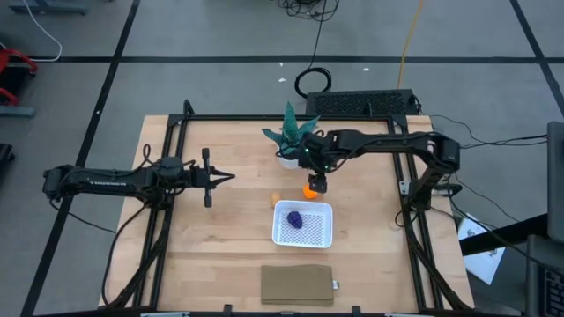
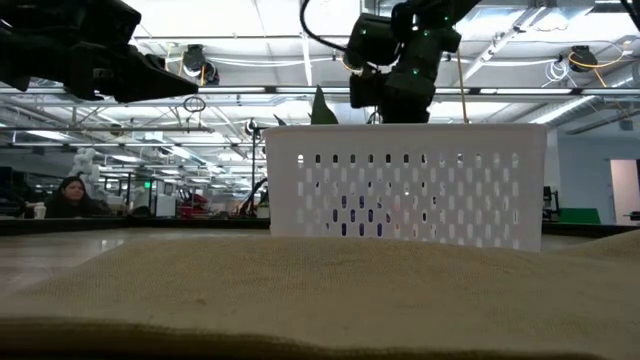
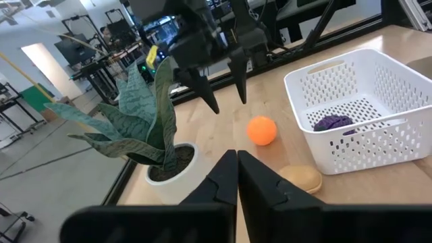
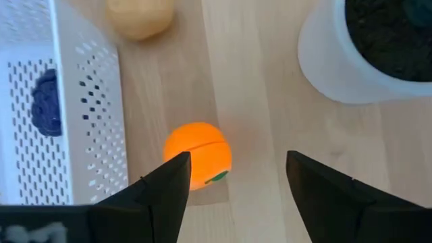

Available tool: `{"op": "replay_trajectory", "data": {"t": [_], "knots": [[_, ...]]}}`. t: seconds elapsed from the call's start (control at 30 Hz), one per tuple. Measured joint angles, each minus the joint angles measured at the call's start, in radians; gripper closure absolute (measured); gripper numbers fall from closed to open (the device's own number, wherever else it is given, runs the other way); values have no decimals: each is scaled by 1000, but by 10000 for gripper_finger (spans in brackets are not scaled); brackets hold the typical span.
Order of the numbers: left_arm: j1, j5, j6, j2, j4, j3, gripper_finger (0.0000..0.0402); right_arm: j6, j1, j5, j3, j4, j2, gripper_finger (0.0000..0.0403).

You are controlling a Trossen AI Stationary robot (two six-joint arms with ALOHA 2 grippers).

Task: Pick and placing Produce into tupperware
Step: Put the orange into the white bin

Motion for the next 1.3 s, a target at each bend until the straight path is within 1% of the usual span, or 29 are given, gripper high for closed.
{"op": "replay_trajectory", "data": {"t": [0.17, 0.4, 0.5, 0.73, 0.93, 1.0, 1.1, 1.3], "knots": [[0, 0, -12, 0, -1, 0, 399, -21, 0, 0, 0, -6, 30, 167], [0, 0, -21, 0, -1, 0, 377, -28, 0, 0, 0, -18, 53, 167], [0, 0, -22, 0, -1, 0, 374, -34, 0, 0, 0, -12, 51, 167], [0, 0, -22, 0, -1, 0, 389, -72, 0, 0, -38, -13, 52, 167], [0, 0, -22, 0, -1, 0, 399, -100, 2, -1, -72, 46, 52, 167], [0, 0, -22, 0, -1, 0, 394, -113, 6, -9, -83, 74, 52, 167], [0, 0, -22, 0, -1, 0, 383, -127, 7, -51, -96, 89, 52, 167], [0, 0, -21, 0, -1, 0, 374, -129, 7, -54, -119, 127, 52, 167]]}}
